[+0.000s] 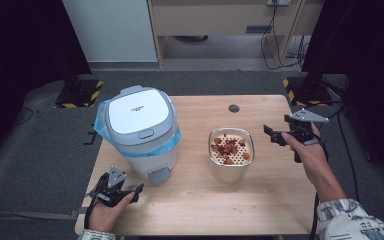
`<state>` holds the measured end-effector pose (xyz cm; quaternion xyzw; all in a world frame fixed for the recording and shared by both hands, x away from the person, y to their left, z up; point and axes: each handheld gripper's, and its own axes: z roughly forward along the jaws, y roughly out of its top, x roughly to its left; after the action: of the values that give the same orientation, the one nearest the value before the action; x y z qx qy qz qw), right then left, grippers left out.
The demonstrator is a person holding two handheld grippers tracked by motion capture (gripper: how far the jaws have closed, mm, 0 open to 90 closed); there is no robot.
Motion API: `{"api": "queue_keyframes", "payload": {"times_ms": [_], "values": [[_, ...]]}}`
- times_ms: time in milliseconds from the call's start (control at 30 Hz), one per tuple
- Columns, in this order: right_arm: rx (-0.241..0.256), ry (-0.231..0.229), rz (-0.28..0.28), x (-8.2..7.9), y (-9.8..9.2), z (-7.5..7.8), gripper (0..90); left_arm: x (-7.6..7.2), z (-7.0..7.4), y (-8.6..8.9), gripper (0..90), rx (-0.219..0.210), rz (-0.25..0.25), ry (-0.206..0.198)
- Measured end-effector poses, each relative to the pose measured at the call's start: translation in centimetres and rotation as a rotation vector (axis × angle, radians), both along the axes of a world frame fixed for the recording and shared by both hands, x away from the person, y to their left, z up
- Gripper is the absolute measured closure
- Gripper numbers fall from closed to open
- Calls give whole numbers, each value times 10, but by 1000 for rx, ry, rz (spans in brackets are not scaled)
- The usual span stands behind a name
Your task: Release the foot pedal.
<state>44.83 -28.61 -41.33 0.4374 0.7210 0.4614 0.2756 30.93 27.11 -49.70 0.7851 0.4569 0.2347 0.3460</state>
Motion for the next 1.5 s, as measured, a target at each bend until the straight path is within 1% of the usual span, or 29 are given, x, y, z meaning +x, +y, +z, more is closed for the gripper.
{"api": "queue_keyframes", "payload": {"times_ms": [33,67,133,167,200,267,333,367,400,433,467,500,533,567,600,767,867,900,967,1033,1100,1133,1200,1267,1300,1367,1400,1433,1500], "values": [[0,0,0,0,0,0,79,0,0,0,150,0,0,0],[-1,8,-7,-2,-2,-7,80,1,-1,1,149,3,5,1],[-8,17,-9,-5,-5,-14,80,1,-1,1,146,3,7,3],[-8,17,-9,-5,-5,-14,80,1,-1,1,145,3,7,3],[-9,23,-14,-7,-7,-21,81,2,-2,2,143,5,12,4],[-8,31,-15,-8,-8,-24,81,2,-2,2,142,6,14,5],[-8,43,-22,-12,-10,-33,82,3,-3,3,139,8,22,7],[-8,43,-22,-12,-10,-33,82,3,-3,4,139,10,26,9],[-13,58,-25,-14,-12,-39,82,4,-4,5,129,11,45,10],[-13,58,-25,-14,-12,-39,82,4,-4,5,126,11,45,10],[-13,73,-30,-15,-13,-45,83,5,-5,7,125,10,56,12],[-13,73,-30,-15,-13,-45,83,5,-5,7,125,10,56,12],[-20,88,-32,-17,-14,-52,84,8,-7,9,125,13,61,22],[-19,95,-33,-18,-14,-55,84,8,-7,9,124,13,61,22],[-21,102,-34,-18,-14,-58,84,12,-10,12,122,16,72,34],[-21,127,-44,-21,-16,-68,83,19,-13,17,119,21,89,42],[-17,148,-64,-21,-18,-78,84,24,-16,21,116,28,104,54],[-17,148,-64,-21,-18,-78,84,24,-16,21,114,28,104,54],[-26,173,-75,-21,-18,-83,86,27,-19,24,113,27,105,60],[-24,180,-74,-21,-18,-85,86,27,-20,24,111,27,105,62],[-29,189,-80,-21,-17,-89,86,29,-22,24,106,35,104,69],[-32,209,-84,-22,-16,-95,86,30,-24,24,105,51,96,74],[-56,239,-89,-21,-14,-100,80,32,-26,24,99,57,94,83],[-68,243,-91,-21,-13,-103,82,32,-26,25,95,61,91,89],[-64,251,-94,-22,-12,-105,81,33,-28,25,94,62,91,93],[-73,268,-98,-22,-10,-111,81,37,-31,28,86,60,96,107],[-73,268,-98,-22,-10,-111,81,37,-31,28,76,60,96,107],[-76,281,-96,-23,-8,-116,78,39,-33,31,65,38,101,113],[-77,288,-100,-23,-7,-118,77,39,-34,32,62,31,106,113]]}}
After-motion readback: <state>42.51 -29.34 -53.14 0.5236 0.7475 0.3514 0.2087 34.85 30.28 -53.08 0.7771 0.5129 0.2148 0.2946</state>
